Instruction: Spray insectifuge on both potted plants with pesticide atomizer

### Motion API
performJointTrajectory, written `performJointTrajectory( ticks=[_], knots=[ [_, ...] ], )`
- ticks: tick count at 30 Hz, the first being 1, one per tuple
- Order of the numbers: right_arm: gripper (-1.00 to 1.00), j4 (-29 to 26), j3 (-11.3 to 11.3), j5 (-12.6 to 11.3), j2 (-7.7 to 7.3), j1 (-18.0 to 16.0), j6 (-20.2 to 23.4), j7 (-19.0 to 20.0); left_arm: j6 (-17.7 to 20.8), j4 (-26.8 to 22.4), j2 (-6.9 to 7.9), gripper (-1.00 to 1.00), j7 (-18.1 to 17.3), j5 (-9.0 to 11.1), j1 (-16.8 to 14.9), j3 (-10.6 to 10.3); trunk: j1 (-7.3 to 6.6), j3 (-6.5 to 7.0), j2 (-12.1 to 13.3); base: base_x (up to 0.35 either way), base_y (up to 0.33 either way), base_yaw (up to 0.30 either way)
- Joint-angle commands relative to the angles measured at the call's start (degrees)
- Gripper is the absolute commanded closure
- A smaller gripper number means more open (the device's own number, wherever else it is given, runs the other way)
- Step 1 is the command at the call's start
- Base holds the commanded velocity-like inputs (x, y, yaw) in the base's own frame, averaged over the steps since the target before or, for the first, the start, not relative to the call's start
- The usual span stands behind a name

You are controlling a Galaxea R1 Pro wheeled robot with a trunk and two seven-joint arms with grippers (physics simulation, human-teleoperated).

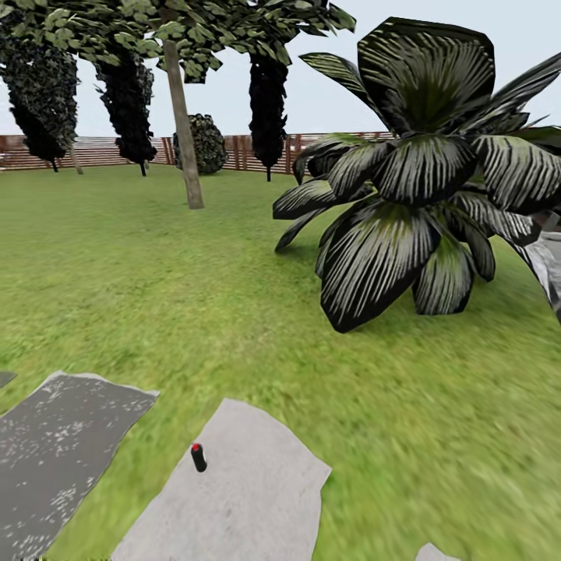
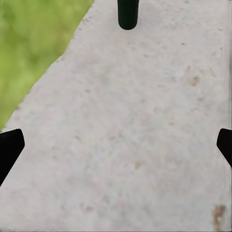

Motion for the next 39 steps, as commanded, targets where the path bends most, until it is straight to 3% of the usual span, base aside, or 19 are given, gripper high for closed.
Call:
performJointTrajectory(
  ticks=[1, 20, 39],
  knots=[
    [-1.0, 0.04, 0.05, 0.01, 0.0, -0.02, -0.14, -0.15, -0.19, 0.05, -0.02, -1.0, -0.01, 0.1, -0.04, 0.09, 0.0, -0.05, -0.02, 0.088, -0.309, 0.279],
    [-1.0, 0.13, 0.05, 0.01, 0.0, -0.02, -0.05, -0.15, -0.19, 0.13, 0.02, -1.0, -0.01, 0.02, -0.04, 0.09, 0.0, -0.05, -0.02, 0.131, -0.264, 0.279],
    [-1.0, 0.13, 0.05, 0.01, 0.0, -0.02, -0.05, -0.15, -0.19, 0.05, 0.02, -1.0, -0.01, 0.1, -0.04, 0.09, 0.0, -0.05, -0.02, 0.017, -0.077, 0.279]
  ],
)
